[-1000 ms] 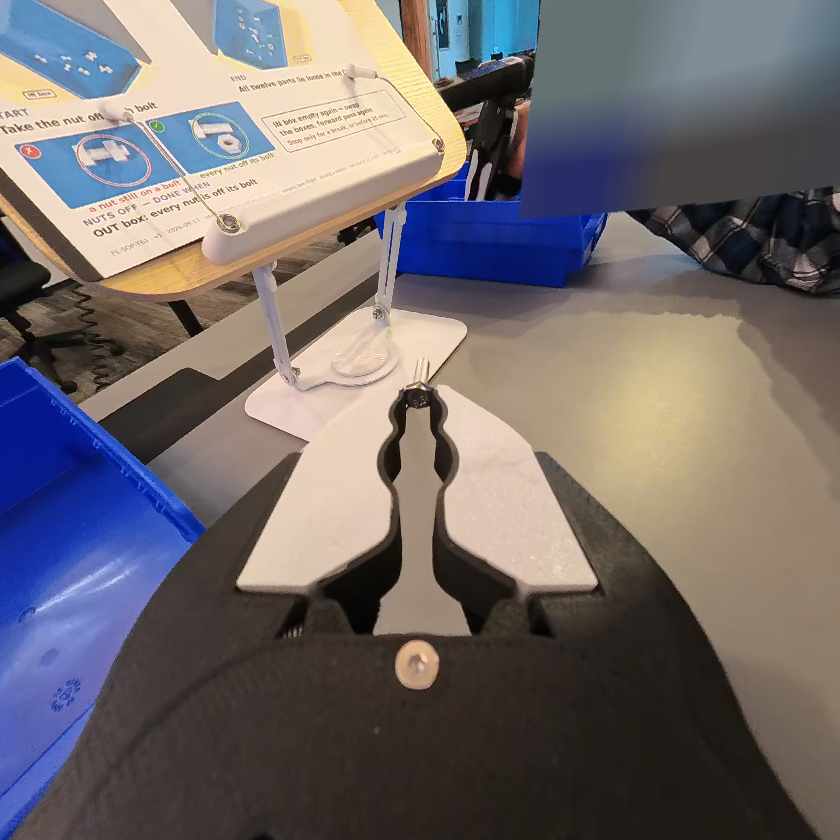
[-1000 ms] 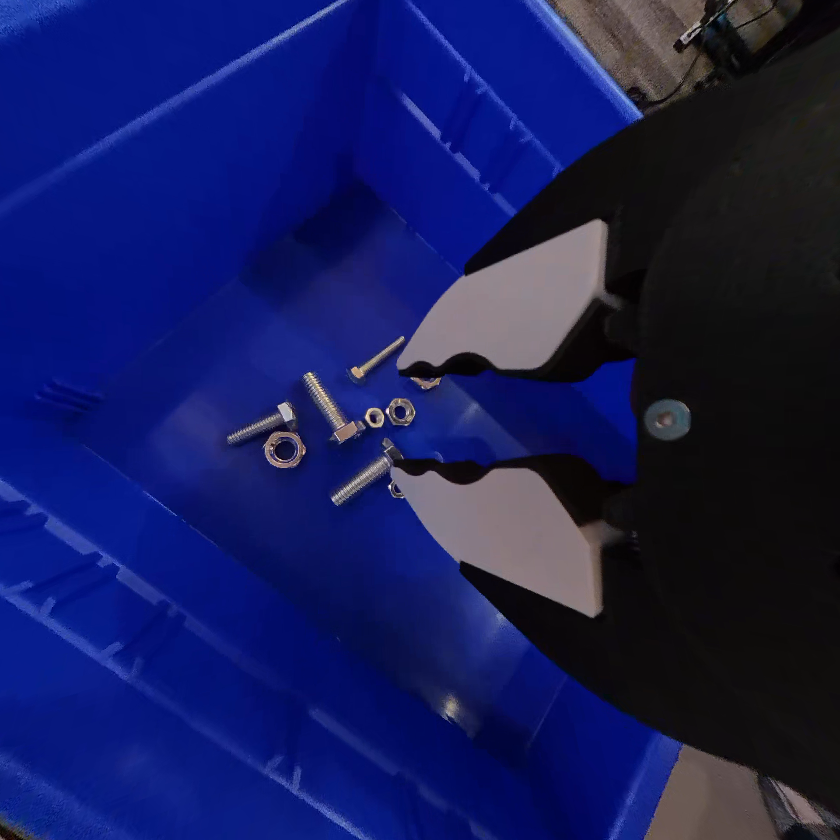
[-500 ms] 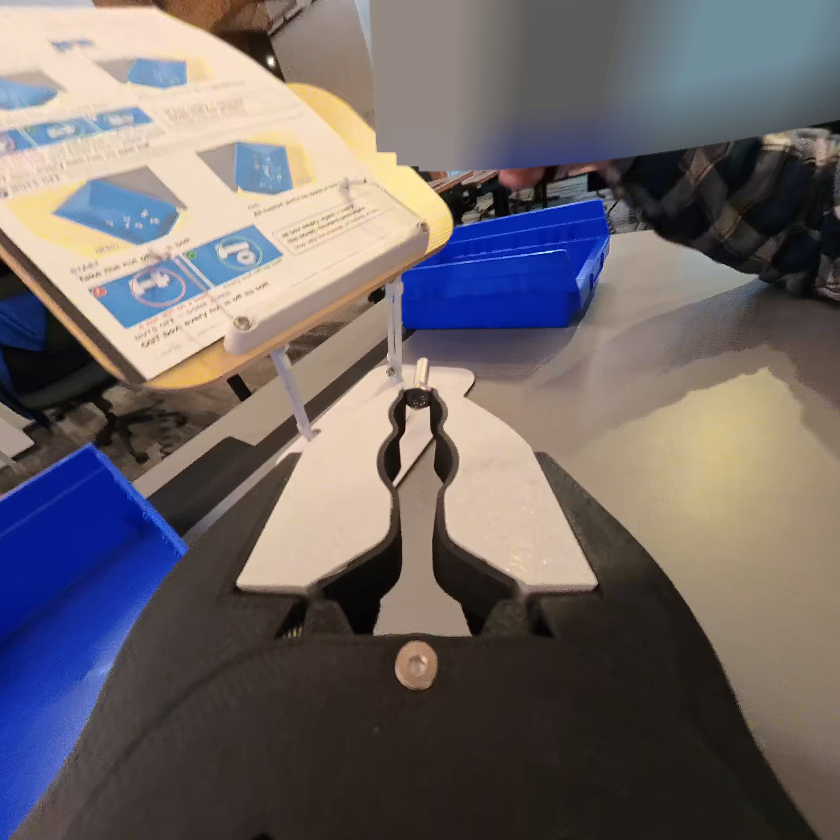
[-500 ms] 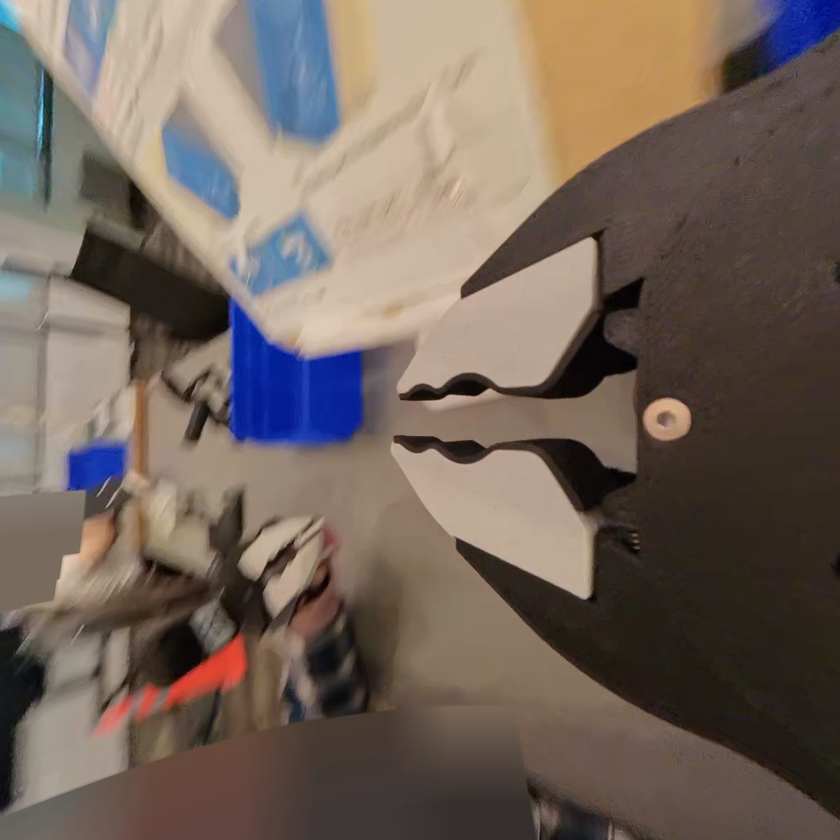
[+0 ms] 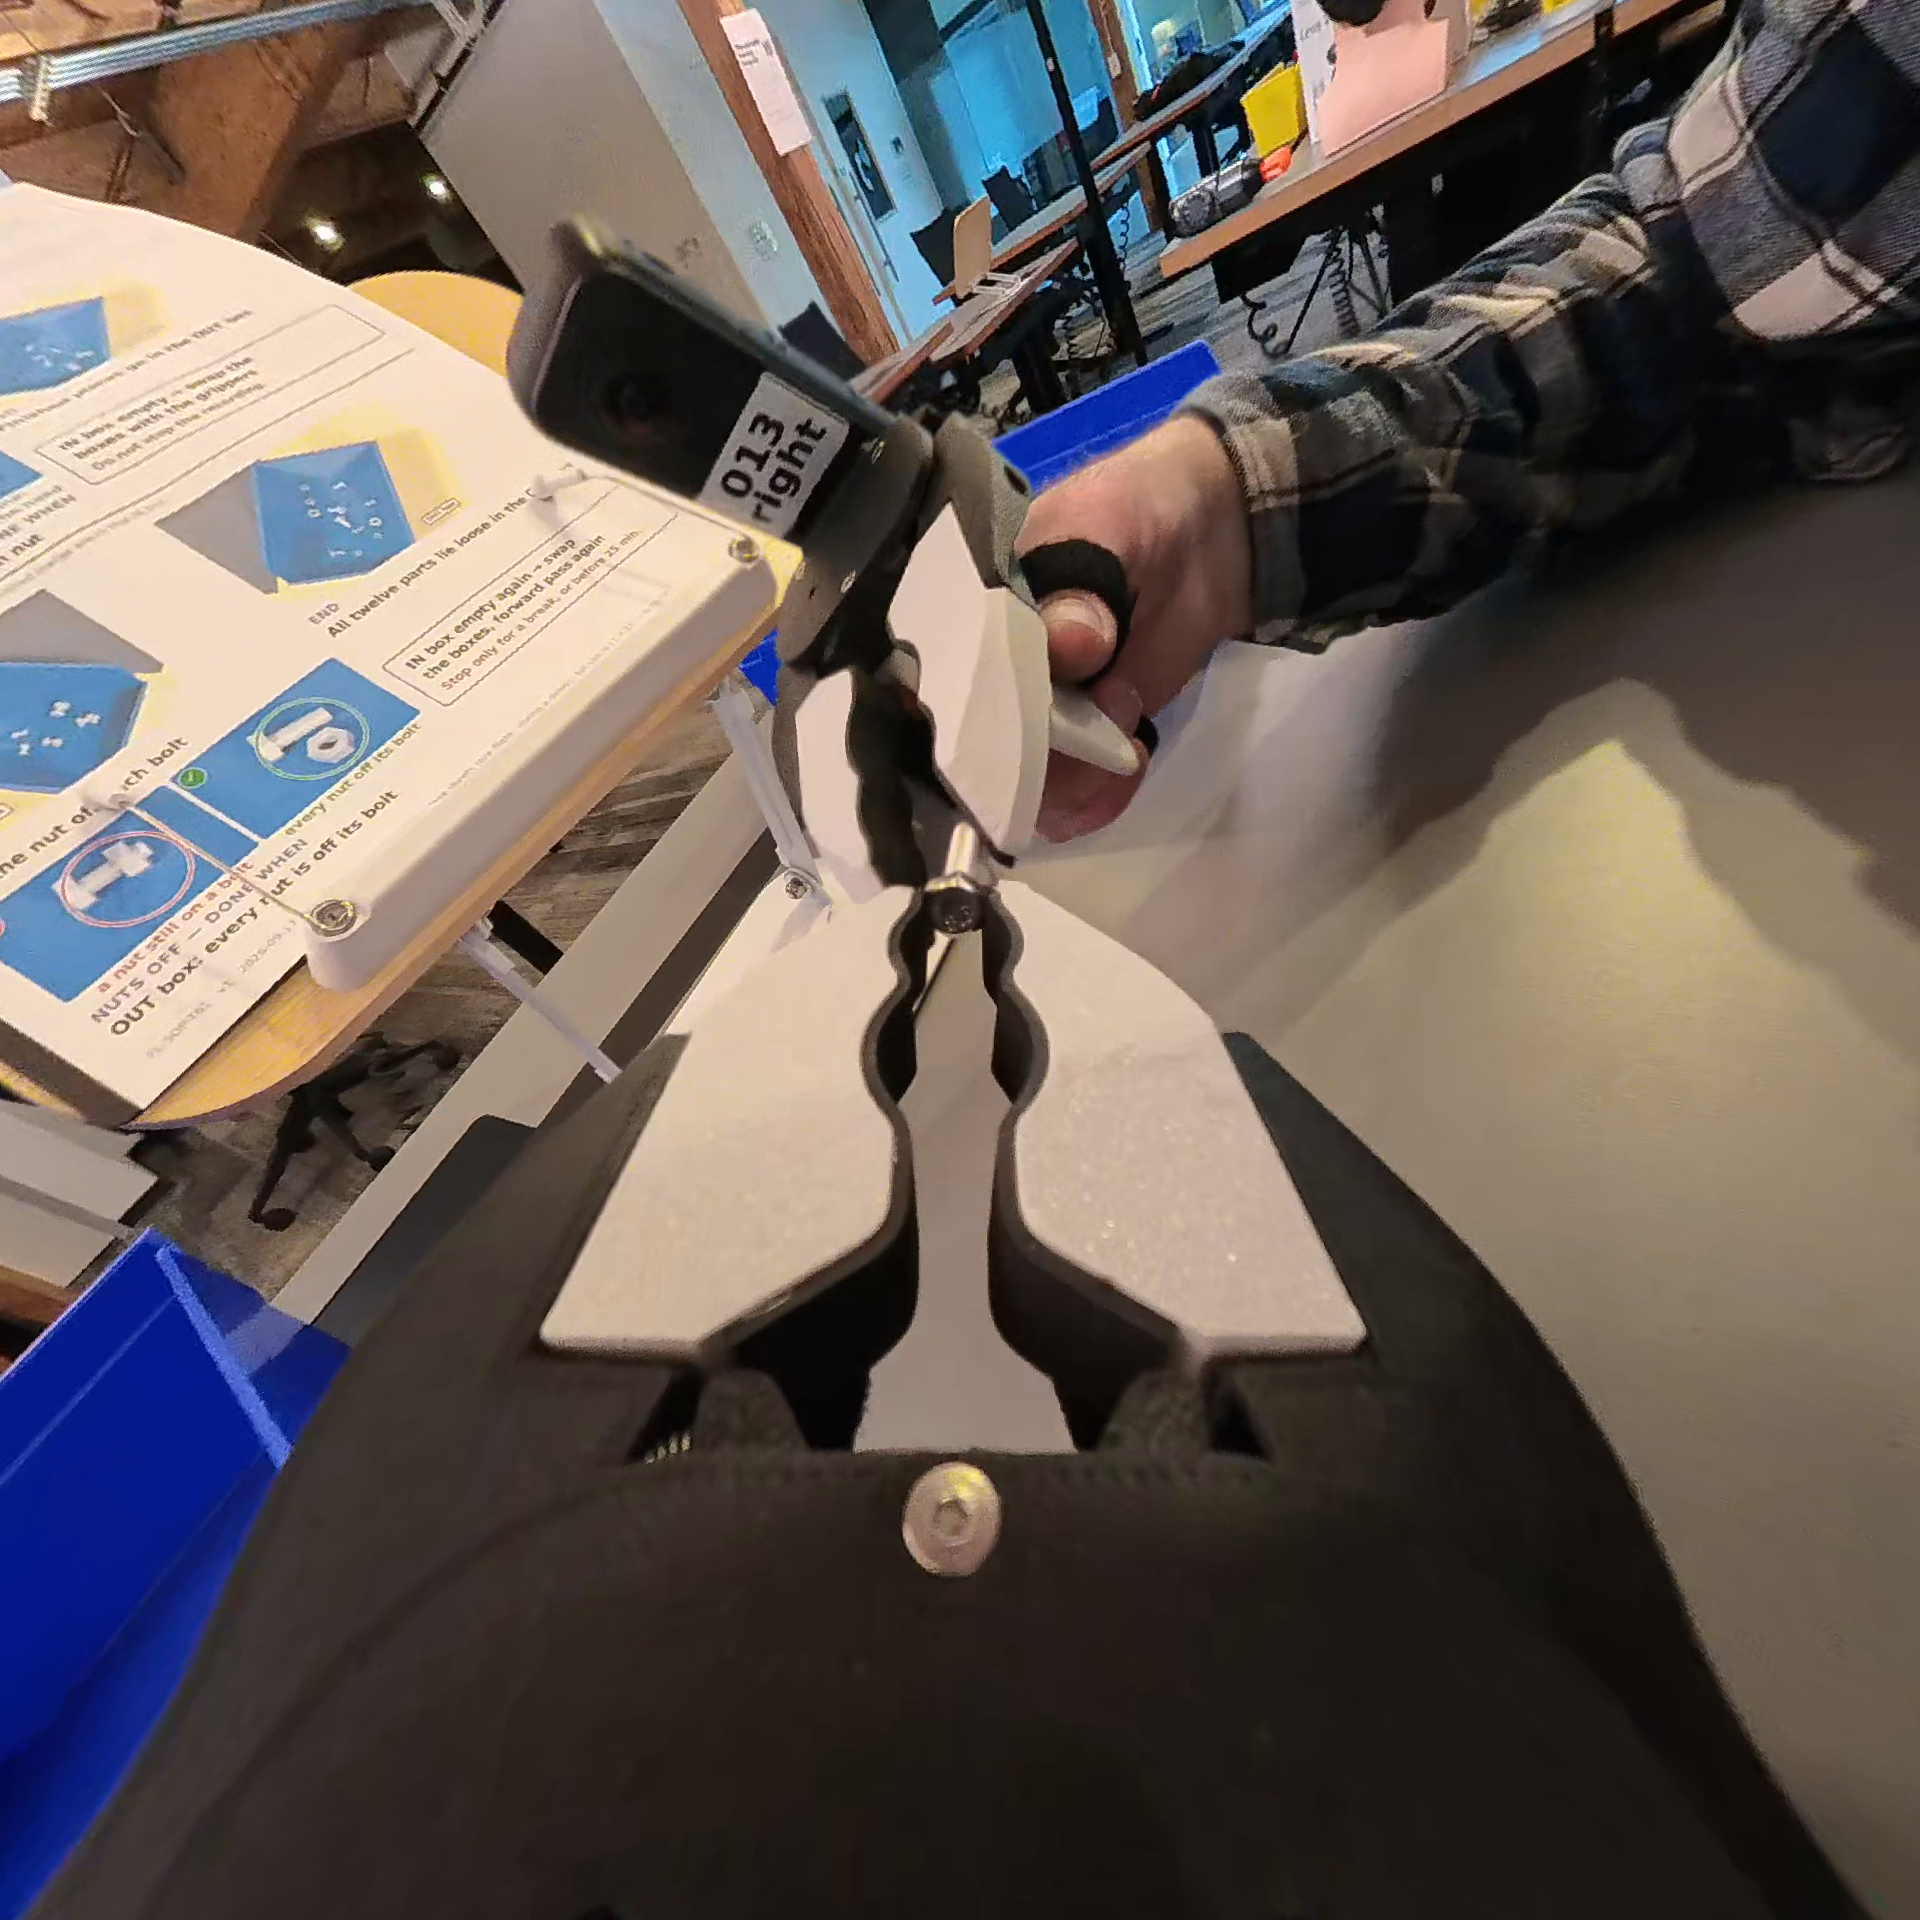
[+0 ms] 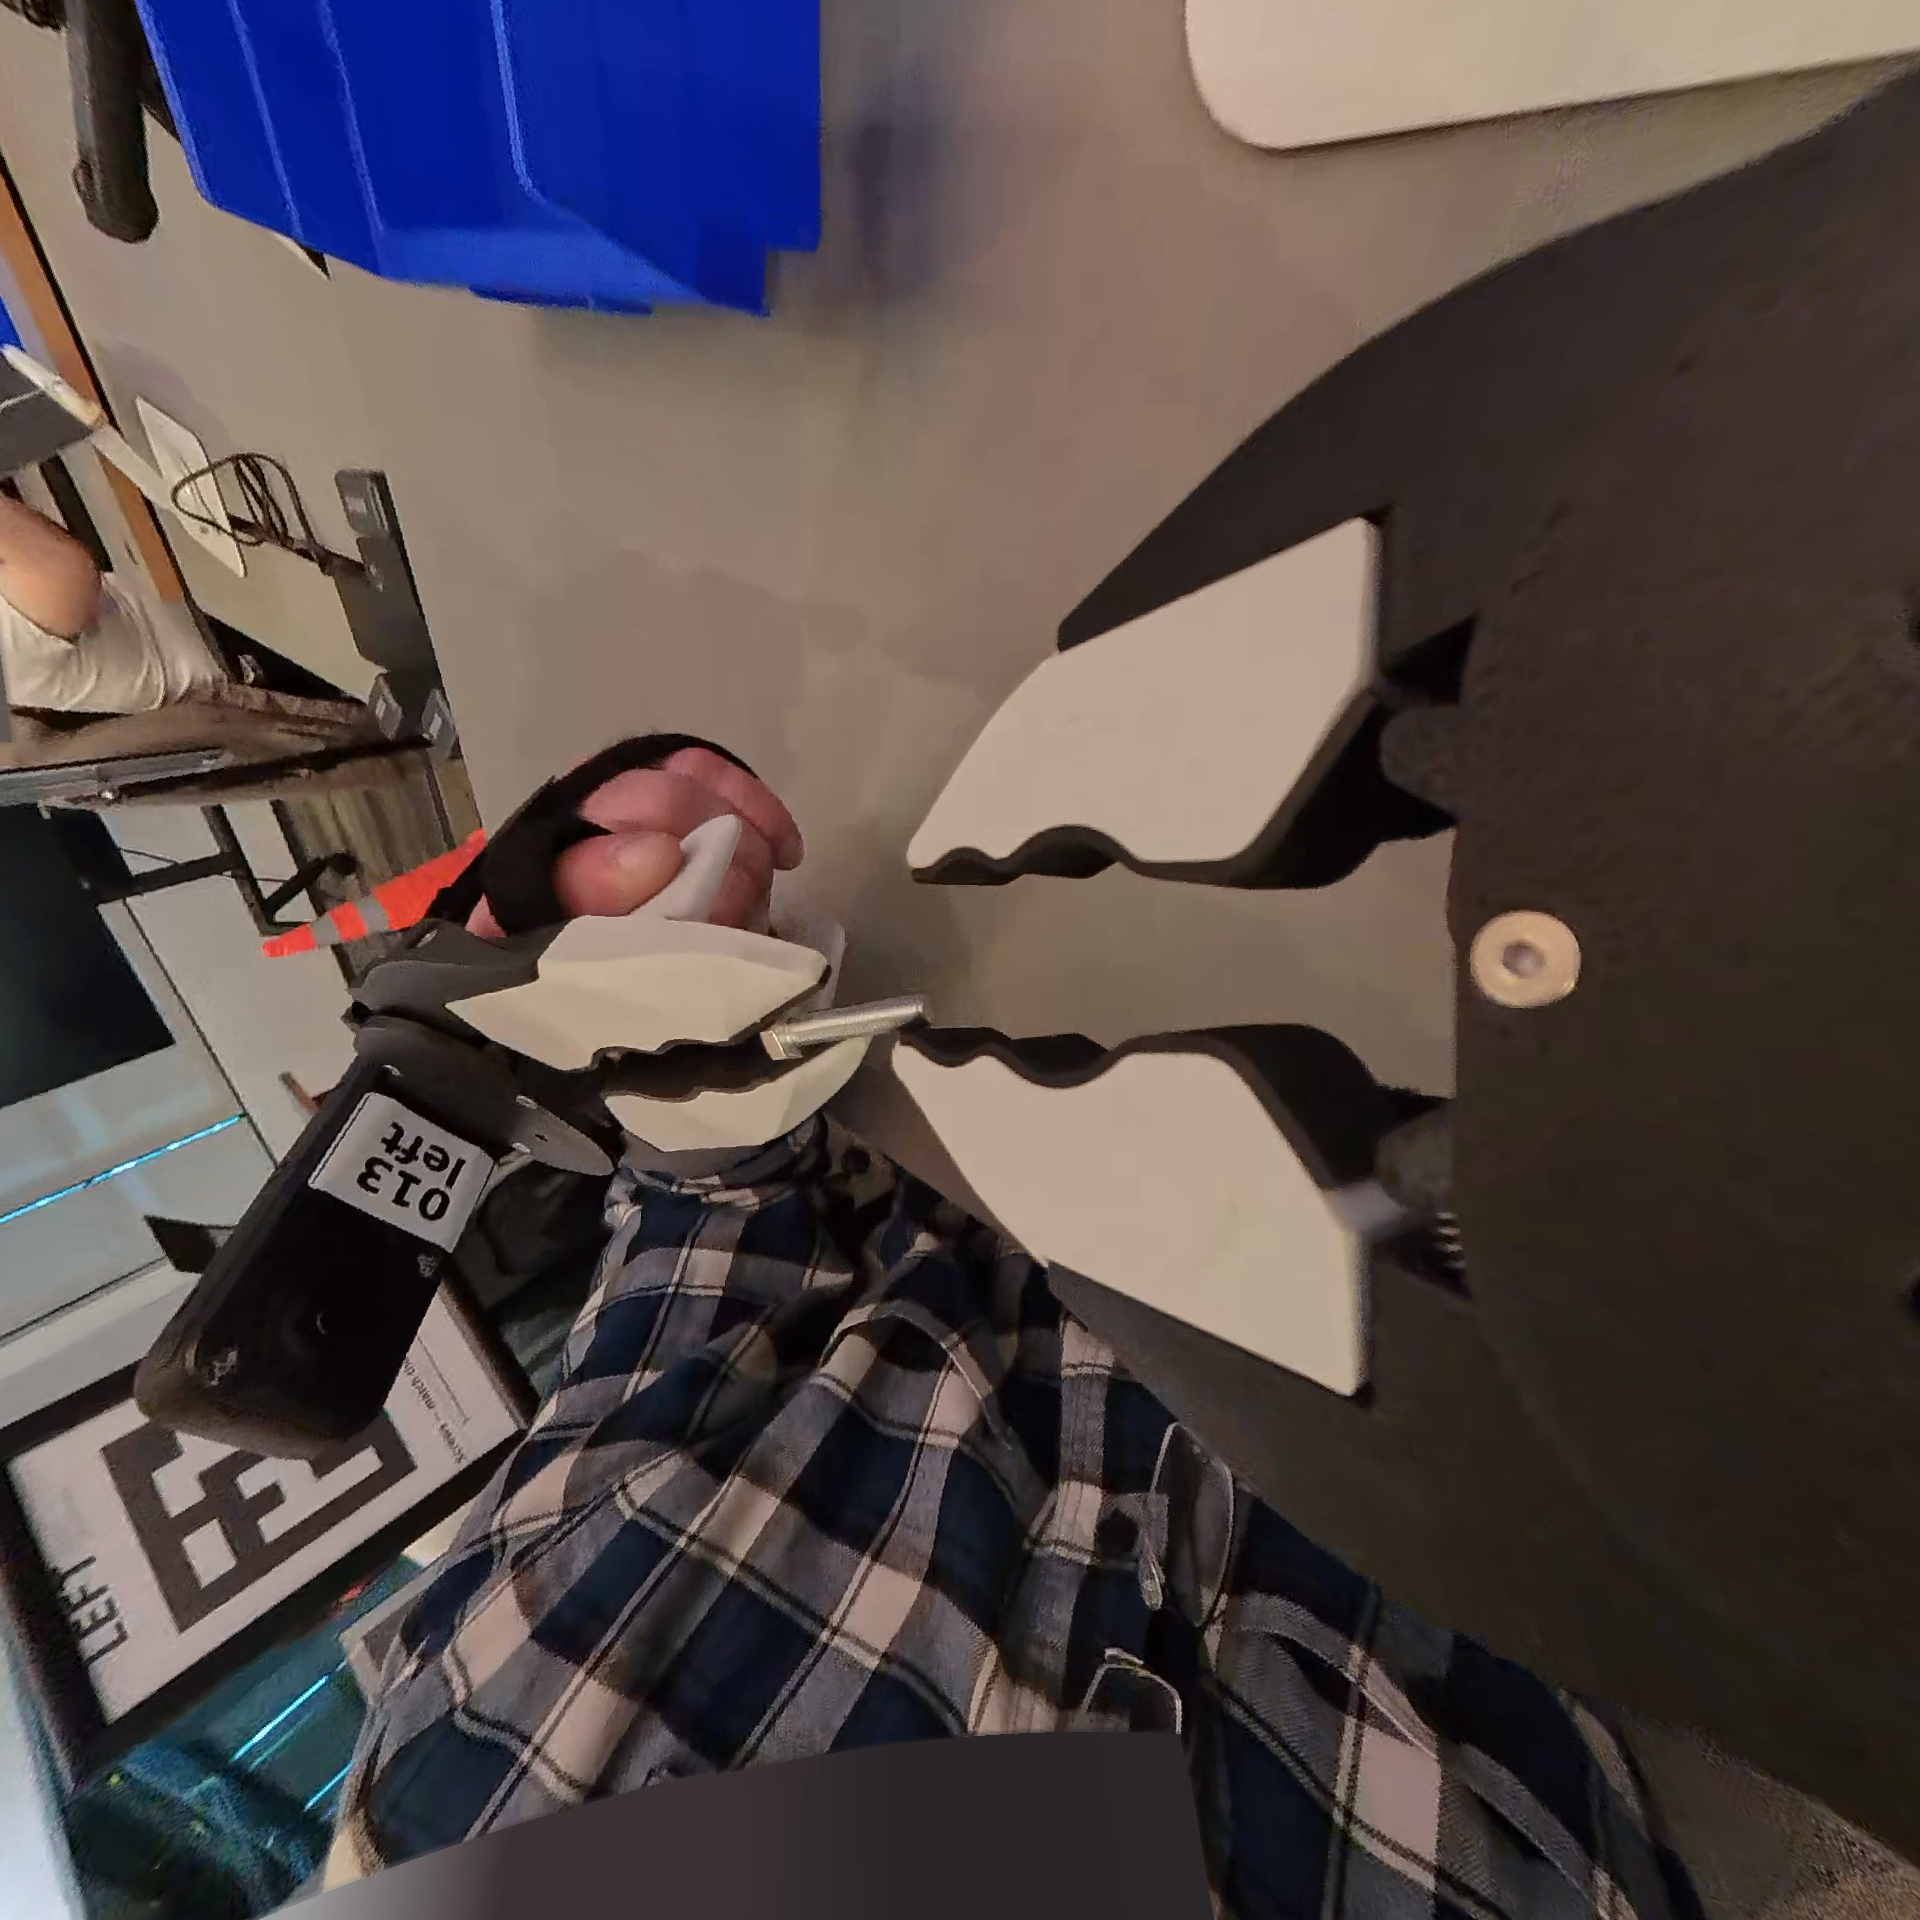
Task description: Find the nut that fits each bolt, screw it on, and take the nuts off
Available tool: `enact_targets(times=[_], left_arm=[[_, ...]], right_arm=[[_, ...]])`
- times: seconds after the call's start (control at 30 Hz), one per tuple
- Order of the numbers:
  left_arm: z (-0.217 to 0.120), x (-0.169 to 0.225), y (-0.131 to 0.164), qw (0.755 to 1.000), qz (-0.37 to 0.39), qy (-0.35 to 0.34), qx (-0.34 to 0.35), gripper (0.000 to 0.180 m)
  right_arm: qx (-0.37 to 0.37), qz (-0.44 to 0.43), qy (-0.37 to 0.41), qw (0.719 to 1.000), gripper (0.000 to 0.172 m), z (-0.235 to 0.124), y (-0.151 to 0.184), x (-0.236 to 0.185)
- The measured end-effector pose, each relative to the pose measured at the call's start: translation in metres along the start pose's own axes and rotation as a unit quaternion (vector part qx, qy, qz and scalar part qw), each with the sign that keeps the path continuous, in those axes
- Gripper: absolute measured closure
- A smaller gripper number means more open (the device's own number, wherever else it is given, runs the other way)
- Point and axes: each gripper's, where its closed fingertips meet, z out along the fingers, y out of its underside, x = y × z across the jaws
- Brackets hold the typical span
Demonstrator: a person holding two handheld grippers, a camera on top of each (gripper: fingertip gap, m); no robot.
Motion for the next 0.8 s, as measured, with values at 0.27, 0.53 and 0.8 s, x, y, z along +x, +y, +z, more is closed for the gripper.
enact_targets(times=[0.27,0.53,0.8], left_arm=[[0.004,0.005,0.002,1.000,0.016,0.005,-0.009,0.171],[0.003,0.006,0.003,1.000,0.021,0.006,-0.012,0.171],[0.003,0.011,0.004,0.999,0.025,0.022,-0.013,0.171]], right_arm=[[0.008,0.014,-0.047,0.999,0.155,0.005,0.000,-0.010],[0.009,0.022,-0.073,0.997,0.166,0.009,0.004,-0.015],[0.017,0.037,-0.102,0.994,0.166,0.010,0.006,-0.020]])
